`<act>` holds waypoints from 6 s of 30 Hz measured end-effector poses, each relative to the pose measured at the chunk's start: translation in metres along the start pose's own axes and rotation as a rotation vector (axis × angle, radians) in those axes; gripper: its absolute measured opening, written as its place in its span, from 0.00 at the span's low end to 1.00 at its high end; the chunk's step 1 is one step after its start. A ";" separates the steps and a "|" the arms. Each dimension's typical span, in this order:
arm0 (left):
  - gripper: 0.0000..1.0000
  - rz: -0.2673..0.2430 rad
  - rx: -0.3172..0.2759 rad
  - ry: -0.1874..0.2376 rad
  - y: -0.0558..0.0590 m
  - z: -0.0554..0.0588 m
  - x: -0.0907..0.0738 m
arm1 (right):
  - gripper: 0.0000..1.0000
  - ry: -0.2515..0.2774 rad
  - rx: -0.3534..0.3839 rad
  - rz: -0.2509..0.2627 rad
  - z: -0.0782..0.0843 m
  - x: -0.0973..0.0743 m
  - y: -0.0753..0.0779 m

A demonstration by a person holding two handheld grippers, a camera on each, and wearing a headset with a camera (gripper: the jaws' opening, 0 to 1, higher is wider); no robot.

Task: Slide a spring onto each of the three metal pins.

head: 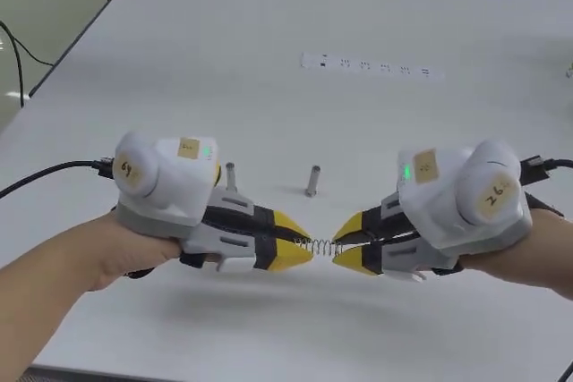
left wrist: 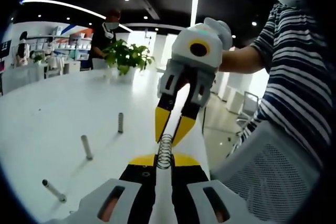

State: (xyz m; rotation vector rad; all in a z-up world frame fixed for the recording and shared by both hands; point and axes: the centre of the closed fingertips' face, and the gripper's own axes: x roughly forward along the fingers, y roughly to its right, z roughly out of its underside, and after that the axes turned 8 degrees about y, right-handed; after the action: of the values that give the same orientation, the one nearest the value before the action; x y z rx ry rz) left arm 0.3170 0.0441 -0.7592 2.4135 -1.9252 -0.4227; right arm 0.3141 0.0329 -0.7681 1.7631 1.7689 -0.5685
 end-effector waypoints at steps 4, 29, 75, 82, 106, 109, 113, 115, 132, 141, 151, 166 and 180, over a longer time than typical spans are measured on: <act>0.02 -0.010 -0.001 0.009 -0.001 0.000 0.000 | 0.07 0.006 -0.016 0.003 -0.005 -0.004 0.003; 0.02 -0.041 0.032 -0.020 0.000 0.005 0.006 | 0.06 0.081 -0.056 -0.001 -0.031 -0.007 0.000; 0.02 -0.039 0.039 -0.015 0.000 0.004 0.010 | 0.07 0.243 0.016 0.006 -0.057 0.002 -0.003; 0.03 -0.066 0.050 -0.021 -0.006 0.006 0.006 | 0.07 0.248 -0.011 0.025 -0.056 0.003 0.001; 0.07 -0.101 0.022 0.011 -0.007 0.000 0.002 | 0.07 0.201 -0.112 0.042 -0.054 0.009 -0.002; 0.12 -0.109 0.035 -0.012 -0.008 0.004 0.002 | 0.07 0.205 -0.113 0.041 -0.055 0.009 -0.002; 0.15 -0.128 0.030 -0.002 -0.011 0.004 -0.001 | 0.07 0.190 -0.132 0.045 -0.055 0.010 0.001; 0.17 -0.143 0.028 -0.004 -0.014 0.005 -0.005 | 0.07 0.187 -0.131 0.046 -0.055 0.010 0.002; 0.30 -0.225 0.006 -0.002 -0.021 0.010 -0.036 | 0.07 0.192 -0.083 0.105 -0.051 0.007 0.017; 0.35 -0.294 -0.009 0.018 -0.032 0.008 -0.067 | 0.07 0.188 -0.070 0.134 -0.049 0.005 0.024; 0.42 -0.377 -0.019 0.027 -0.045 0.010 -0.095 | 0.07 0.188 -0.052 0.175 -0.047 -0.001 0.034; 0.68 -0.463 -0.010 0.001 -0.058 0.019 -0.116 | 0.07 0.188 -0.007 0.227 -0.038 -0.008 0.050; 0.92 -0.513 -0.053 0.012 -0.064 0.023 -0.127 | 0.07 0.183 0.025 0.266 -0.032 -0.012 0.070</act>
State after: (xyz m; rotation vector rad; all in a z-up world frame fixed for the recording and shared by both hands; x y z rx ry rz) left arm 0.3475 0.1848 -0.7685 2.8430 -1.2471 -0.4580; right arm 0.3798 0.0481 -0.7294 2.0817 1.6108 -0.3291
